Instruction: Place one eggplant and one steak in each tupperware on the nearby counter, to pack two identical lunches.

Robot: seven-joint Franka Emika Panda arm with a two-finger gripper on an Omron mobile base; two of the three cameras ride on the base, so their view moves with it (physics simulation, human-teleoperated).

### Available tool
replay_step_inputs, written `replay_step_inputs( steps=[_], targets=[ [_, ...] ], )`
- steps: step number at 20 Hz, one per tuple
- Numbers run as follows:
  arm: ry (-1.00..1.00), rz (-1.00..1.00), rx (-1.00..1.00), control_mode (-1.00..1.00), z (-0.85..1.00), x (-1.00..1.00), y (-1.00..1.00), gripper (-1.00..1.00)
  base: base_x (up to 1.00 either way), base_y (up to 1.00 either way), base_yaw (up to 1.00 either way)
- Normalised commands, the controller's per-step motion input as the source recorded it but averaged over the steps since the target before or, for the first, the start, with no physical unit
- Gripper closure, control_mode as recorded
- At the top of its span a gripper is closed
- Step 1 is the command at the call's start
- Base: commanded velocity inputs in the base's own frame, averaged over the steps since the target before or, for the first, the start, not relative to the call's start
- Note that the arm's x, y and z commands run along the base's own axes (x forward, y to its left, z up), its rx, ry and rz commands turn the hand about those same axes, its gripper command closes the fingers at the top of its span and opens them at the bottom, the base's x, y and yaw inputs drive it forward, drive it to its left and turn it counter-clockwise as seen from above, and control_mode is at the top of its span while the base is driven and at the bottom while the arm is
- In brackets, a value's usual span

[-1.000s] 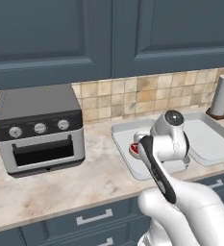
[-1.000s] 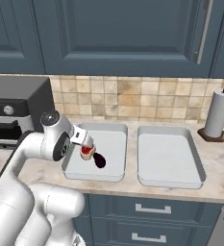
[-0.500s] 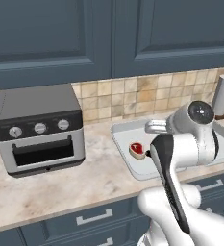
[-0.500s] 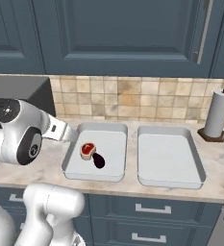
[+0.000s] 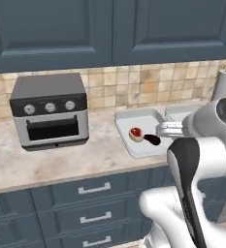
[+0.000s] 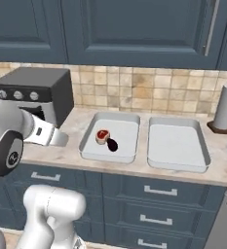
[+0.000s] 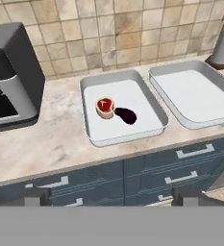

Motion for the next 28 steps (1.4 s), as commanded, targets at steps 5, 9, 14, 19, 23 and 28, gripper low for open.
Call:
replay_step_inputs(
  steps=[5,9,14,19,23,28],
  targets=[
    [0.00,0.00,0.00,1.00,0.00,0.00,0.00,-1.00,-1.00,0.00,0.39],
    [0.00,0.00,0.00,1.00,0.00,0.00,0.00,-1.00,-0.97,0.00,0.64],
    [0.00,0.00,0.00,1.00,0.00,0.00,0.00,-1.00,-0.75,0.34,0.72],
    [0.00,0.00,0.00,1.00,0.00,0.00,0.00,-1.00,-0.45,0.43,0.80],
    [0.00,0.00,0.00,1.00,0.00,0.00,0.00,-1.00,-0.20,0.57,0.88],
    [0.00,0.00,0.00,1.00,0.00,0.00,0.00,-1.00,-0.22,0.63,0.85]
  ],
)
